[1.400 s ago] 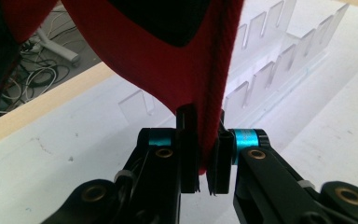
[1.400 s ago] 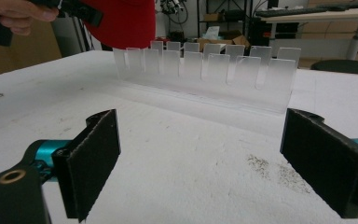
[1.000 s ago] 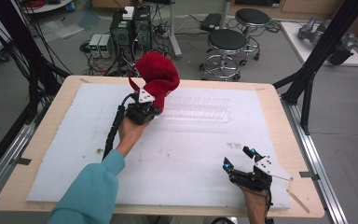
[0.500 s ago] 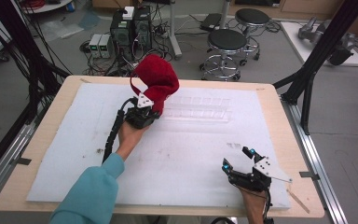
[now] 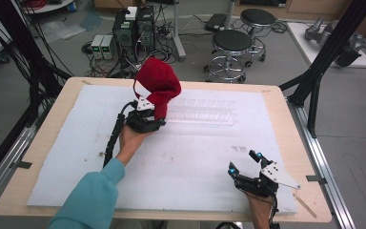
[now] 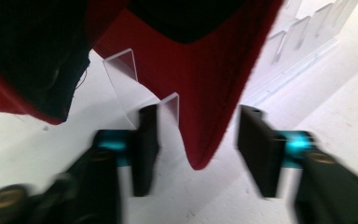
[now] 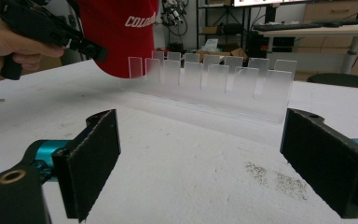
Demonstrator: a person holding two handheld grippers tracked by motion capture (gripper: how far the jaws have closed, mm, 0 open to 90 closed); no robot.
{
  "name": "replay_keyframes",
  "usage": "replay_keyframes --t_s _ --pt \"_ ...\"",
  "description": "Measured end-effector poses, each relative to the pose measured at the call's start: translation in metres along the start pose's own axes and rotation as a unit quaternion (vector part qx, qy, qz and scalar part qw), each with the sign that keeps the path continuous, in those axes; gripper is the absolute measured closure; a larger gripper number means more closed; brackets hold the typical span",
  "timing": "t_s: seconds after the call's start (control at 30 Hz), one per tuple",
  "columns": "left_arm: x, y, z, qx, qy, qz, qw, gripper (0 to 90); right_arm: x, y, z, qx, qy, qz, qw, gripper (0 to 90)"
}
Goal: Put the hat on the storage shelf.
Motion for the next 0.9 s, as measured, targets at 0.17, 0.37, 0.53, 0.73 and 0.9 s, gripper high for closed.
replay_keyframes --t_s 0.17,0.37,0.53,0.73,0.9 --pt "-0.007 0.006 -0.001 -0.027 0.019 0.011 0.9994 11.6 0.000 0.000 0.000 0.001 0.001 0.001 1.0000 10.9" --pt "-0.028 0.008 0.000 -0.013 0.052 0.003 0.9985 11.6 0.000 0.000 0.000 0.000 0.001 0.001 1.0000 11.0" --pt "-0.059 0.012 0.006 0.005 0.067 -0.033 0.9972 13.2 0.000 0.000 0.001 0.003 0.000 0.004 1.0000 11.0" --pt "-0.098 0.035 0.025 0.015 0.066 -0.065 0.9956 13.3 0.000 0.000 0.001 -0.003 0.004 0.001 1.0000 11.0" --pt "-0.127 0.065 0.036 0.045 0.067 -0.090 0.9927 13.3 0.001 0.000 0.001 -0.004 0.003 0.004 1.0000 10.9"
Point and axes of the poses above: each handheld gripper's, and its own axes: x roughly forward along the jaws, y roughly out of its underside, z roughly to its left, the point moved 9 cm from there along x, roughly forward along the jaws, and after that the axes turned 9 degrees about -x, right-handed, at the moved point
